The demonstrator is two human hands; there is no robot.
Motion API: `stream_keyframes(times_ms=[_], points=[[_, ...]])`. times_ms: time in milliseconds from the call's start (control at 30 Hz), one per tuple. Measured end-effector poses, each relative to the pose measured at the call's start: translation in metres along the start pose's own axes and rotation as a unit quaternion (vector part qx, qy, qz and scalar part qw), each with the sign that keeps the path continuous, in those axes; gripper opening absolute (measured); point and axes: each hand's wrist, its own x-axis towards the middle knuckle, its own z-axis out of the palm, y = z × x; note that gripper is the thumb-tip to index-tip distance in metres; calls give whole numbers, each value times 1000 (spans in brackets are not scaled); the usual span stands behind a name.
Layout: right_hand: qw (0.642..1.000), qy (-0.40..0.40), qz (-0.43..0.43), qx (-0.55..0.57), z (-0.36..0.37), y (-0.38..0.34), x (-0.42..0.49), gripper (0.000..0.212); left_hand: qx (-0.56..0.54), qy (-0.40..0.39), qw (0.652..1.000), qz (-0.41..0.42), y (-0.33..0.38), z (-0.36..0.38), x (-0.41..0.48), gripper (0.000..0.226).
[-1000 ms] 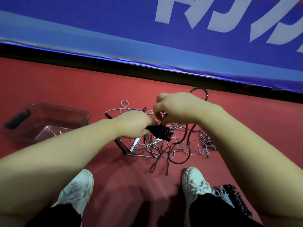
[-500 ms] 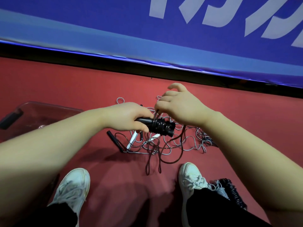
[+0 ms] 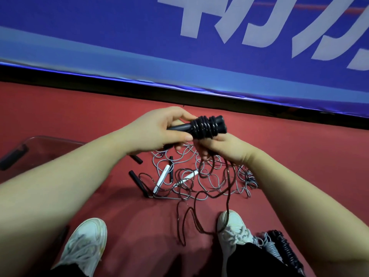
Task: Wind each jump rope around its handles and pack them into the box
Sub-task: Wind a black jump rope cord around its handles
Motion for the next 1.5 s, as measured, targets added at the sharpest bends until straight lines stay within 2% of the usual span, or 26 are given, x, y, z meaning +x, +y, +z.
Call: stream_keyframes(times_ms=[33,133,267,300,367,467,567,633,700,767,833,867,933,967,1000,1033,1067,1100,1167,1200,1233,1267,1333,1367,1433,1500], points=[[999,-1,7,-47,-1,4,1,3,-19,35,999,-6,1,-1,2,31],[991,48,17,-125,3,24,8,23,-56,128,990,-29,2,-9,7,29],[972,226,62,25,9,29,23,26,-88,178,979,-48,-4,-17,13,24],[965,245,82,54,7,29,26,25,-101,185,976,-50,-5,-20,15,21],[963,211,99,138,3,34,28,26,-136,198,969,-65,-3,-27,19,13],[963,96,88,237,-1,40,26,34,-218,205,949,-104,3,-33,25,3],[960,107,81,245,-9,53,27,27,-335,213,909,-128,8,-37,31,7],[938,99,129,308,-11,67,22,31,-374,235,888,-127,11,-39,34,9],[903,16,190,386,-10,81,11,42,-363,244,891,-124,12,-38,37,10],[885,-62,234,399,-4,91,-3,46,-346,259,893,-125,9,-40,39,10],[876,-36,275,394,-2,100,-13,41,-367,287,877,-122,5,-47,40,10],[877,15,280,390,-3,103,-17,35,-379,298,868,-120,2,-51,41,10],[903,149,254,314,-12,116,-19,32,-379,302,867,-117,0,-50,39,9],[925,202,240,214,-15,122,-17,32,-376,297,870,-115,1,-47,40,10],[938,230,245,83,-18,127,-14,29,-375,291,873,-109,3,-43,41,10],[934,234,267,-35,-19,133,-9,24,-378,286,875,-100,7,-39,44,11],[923,228,290,-108,-17,133,-5,15,-379,281,877,-90,12,-35,47,12],[915,241,296,-131,-16,130,3,20,-371,273,884,-81,16,-31,50,12],[913,334,230,-29,-13,103,18,44,-322,264,906,-72,18,-24,54,8],[911,375,166,46,-13,81,24,48,-294,266,915,-72,16,-21,56,8],[912,381,98,117,-14,60,32,48,-273,272,920,-73,14,-17,57,11],[919,355,47,167,-12,40,39,42,-260,282,921,-74,11,-15,59,14],[933,271,5,239,-2,6,47,30,-242,307,918,-72,8,-14,60,19],[941,240,0,240,6,-5,50,27,-230,316,917,-71,6,-14,60,21],[967,214,-12,138,23,-16,57,26,-199,327,922,-60,5,-15,59,20],[967,254,-28,-2,35,-14,63,14,-171,339,924,-38,7,-18,58,18]])
